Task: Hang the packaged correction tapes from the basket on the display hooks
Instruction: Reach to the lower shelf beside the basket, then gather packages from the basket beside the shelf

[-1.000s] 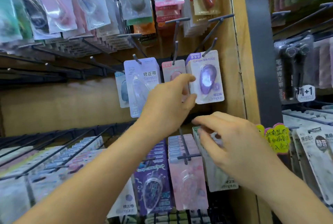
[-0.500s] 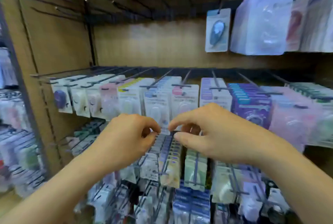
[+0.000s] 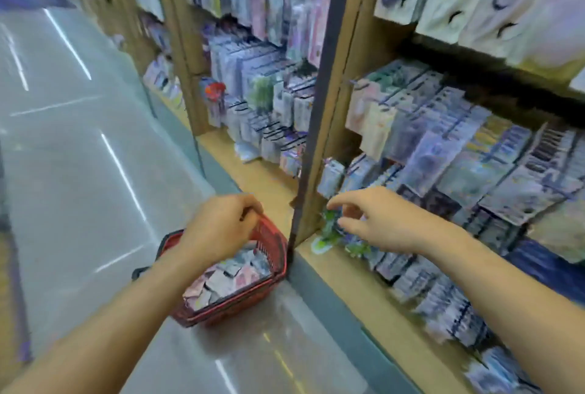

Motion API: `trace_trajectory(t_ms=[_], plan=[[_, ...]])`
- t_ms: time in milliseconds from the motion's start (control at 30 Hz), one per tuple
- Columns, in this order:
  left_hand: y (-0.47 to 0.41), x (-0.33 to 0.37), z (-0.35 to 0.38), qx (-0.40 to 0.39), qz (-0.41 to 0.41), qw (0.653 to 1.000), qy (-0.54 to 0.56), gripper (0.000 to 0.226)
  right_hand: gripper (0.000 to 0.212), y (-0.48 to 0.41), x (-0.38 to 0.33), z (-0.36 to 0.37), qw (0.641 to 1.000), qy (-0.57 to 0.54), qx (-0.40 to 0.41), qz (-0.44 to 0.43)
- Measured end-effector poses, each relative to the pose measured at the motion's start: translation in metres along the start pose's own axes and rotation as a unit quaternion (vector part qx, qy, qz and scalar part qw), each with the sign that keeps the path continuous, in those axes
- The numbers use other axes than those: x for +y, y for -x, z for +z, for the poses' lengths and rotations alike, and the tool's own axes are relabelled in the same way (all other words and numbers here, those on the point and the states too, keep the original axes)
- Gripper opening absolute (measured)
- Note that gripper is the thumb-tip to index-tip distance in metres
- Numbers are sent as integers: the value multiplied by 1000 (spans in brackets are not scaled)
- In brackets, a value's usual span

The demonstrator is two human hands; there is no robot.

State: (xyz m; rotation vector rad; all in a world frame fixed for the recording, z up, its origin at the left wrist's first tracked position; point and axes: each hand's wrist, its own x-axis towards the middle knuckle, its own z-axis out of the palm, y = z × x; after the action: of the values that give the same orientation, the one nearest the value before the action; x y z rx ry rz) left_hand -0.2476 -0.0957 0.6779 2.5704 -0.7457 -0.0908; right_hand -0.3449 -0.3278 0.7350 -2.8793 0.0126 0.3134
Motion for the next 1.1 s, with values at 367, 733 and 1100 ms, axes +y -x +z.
trace_trajectory(t_ms=[367, 733, 1100], plan=[[23, -221, 99, -72, -331, 941, 22, 20, 43, -187, 9, 160, 990, -76, -118, -1], [-39, -336, 212, -125, -463, 876, 45, 29, 53, -364, 56, 322, 954, -167, -224, 110], [-117, -503, 466, -229, -436, 866, 93, 41, 64, -484, 54, 592, 924, -205, -286, 151]])
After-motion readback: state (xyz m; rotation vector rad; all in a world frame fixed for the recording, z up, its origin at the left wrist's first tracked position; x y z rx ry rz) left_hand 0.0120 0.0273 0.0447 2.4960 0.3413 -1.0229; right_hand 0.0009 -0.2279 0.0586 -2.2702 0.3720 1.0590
